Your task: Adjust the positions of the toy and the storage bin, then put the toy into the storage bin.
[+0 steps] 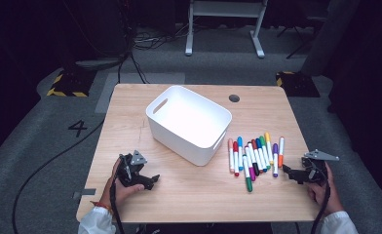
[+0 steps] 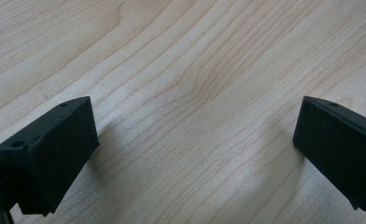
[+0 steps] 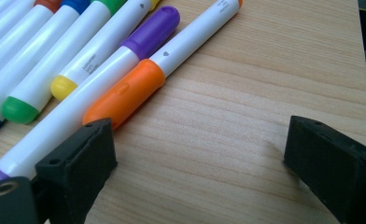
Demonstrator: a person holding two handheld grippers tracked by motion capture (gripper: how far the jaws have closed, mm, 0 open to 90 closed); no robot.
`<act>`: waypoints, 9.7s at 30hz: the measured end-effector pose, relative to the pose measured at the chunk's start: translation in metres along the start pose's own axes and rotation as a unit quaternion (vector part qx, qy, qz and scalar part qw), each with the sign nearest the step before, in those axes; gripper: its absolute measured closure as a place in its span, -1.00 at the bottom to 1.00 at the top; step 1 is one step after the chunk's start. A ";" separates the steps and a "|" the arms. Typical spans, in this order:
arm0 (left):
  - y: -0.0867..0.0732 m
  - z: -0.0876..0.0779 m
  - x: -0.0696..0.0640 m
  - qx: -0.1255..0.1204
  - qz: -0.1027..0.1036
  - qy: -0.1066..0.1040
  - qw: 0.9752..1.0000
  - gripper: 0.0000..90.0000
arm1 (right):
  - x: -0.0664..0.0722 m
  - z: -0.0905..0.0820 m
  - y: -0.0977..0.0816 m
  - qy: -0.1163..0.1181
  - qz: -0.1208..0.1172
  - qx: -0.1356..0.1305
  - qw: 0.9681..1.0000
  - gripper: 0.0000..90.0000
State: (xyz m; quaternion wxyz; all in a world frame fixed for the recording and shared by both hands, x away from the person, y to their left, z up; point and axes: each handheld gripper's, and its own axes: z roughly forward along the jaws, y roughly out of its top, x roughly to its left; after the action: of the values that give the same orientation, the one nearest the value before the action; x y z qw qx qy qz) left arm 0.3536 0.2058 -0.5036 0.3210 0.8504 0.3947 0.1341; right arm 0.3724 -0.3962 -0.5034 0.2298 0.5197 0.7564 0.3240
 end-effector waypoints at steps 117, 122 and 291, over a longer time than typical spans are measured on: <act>0.163 -0.019 -0.074 -0.025 0.278 -0.166 0.946 0.64 | 0.007 0.012 0.016 0.042 -0.030 -0.026 0.998 0.50; 0.161 -0.022 -0.082 -0.015 0.274 -0.167 0.947 0.64 | 0.007 0.011 0.016 0.043 -0.030 -0.026 0.998 0.50; -0.023 -0.020 -0.021 -0.019 0.006 -0.007 1.000 -0.67 | 0.159 -0.062 0.175 0.271 -0.218 -0.137 0.927 0.65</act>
State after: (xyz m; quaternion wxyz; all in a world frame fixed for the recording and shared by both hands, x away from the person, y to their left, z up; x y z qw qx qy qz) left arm 0.3174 0.2097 -0.5029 0.3390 0.8472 0.3851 0.1378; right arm 0.3853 -0.2197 -0.3350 0.1498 0.1975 0.8331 0.4945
